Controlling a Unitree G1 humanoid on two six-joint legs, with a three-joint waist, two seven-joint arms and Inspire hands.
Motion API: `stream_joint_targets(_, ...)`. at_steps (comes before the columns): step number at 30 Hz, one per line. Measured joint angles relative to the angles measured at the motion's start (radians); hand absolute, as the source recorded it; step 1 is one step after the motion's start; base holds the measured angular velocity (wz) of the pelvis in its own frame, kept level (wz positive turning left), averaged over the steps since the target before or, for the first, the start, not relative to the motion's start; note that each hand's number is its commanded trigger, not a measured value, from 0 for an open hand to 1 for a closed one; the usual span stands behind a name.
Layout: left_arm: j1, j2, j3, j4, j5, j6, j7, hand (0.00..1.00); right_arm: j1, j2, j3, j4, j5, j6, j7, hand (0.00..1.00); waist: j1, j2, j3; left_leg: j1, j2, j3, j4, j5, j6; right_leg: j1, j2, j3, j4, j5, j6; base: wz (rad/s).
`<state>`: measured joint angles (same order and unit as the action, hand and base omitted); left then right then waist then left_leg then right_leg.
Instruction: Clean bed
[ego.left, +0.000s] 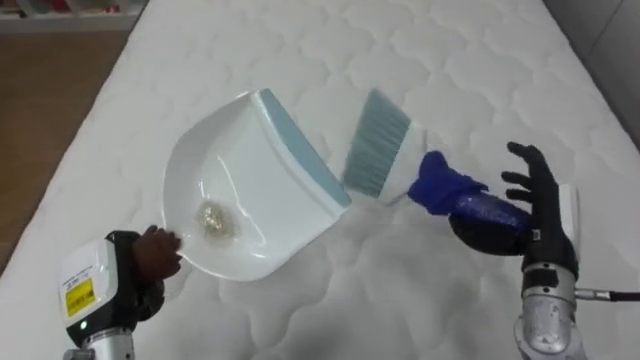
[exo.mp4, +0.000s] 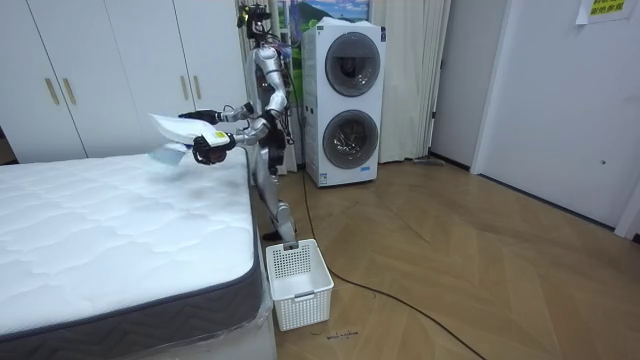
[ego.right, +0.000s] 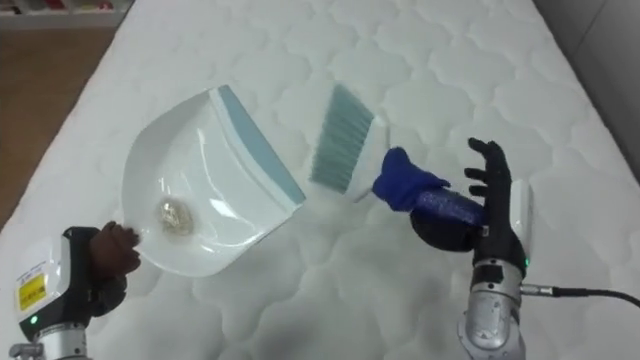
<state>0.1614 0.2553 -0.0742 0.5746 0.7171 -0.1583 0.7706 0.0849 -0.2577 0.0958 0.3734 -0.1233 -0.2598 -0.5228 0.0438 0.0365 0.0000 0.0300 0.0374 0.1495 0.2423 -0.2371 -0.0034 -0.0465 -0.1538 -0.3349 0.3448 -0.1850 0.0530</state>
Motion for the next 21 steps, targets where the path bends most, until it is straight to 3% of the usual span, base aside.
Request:
stream_joint_targets(4,0.000,0.002,-0.020,-0.003,-0.030,-0.002,-0.010,1.00,0.012,0.002,0.000,-0.006,0.058,-0.001,-0.003,0.00,-0.036,-0.014,0.0056,-0.021,-0.028,-0.115,0.012,0.003,0.004,0.055,0.000,0.059,-0.020,-0.027,0.030,0.86)
stream_joint_targets(7,-0.001,0.001,-0.024,-0.005,-0.031,-0.002,-0.020,1.00,0.011,0.002,0.000,0.001,0.081,0.000,-0.006,0.00,-0.008,-0.018,0.0073,-0.043,-0.033,-0.165,0.034,0.005,0.001,0.071,0.007,0.055,-0.046,-0.031,0.031,0.51)
stream_joint_targets(10,-0.001,0.000,-0.021,-0.006,-0.030,-0.002,-0.020,1.00,0.011,0.004,-0.001,0.004,0.097,0.000,-0.022,0.00,-0.001,-0.023,0.0066,-0.074,-0.036,-0.221,0.054,0.009,-0.006,0.100,0.019,0.030,-0.083,-0.031,0.030,0.62)
stream_joint_targets(14,-0.002,-0.005,-0.019,-0.012,-0.038,-0.002,-0.024,1.00,0.002,0.005,0.000,0.005,0.107,0.001,-0.034,0.00,0.046,-0.024,0.0064,-0.104,-0.033,-0.252,0.071,0.014,-0.015,0.097,0.032,0.033,-0.091,-0.033,0.026,0.30)
stream_joint_targets(16,0.001,-0.017,-0.007,-0.012,-0.039,-0.002,-0.028,1.00,-0.012,0.005,0.000,0.006,0.123,0.003,-0.037,0.00,0.091,-0.029,0.0078,-0.115,-0.033,-0.263,0.079,0.016,-0.019,0.095,0.036,0.032,-0.090,-0.041,0.013,0.15)
stream_joint_targets(21,0.022,-0.020,-0.004,-0.012,-0.039,-0.001,-0.036,1.00,-0.048,0.004,0.003,0.007,0.157,0.010,-0.043,0.00,0.129,-0.036,0.0055,-0.163,-0.031,-0.292,0.108,0.021,-0.031,0.096,0.047,-0.002,-0.091,-0.045,0.006,0.38)
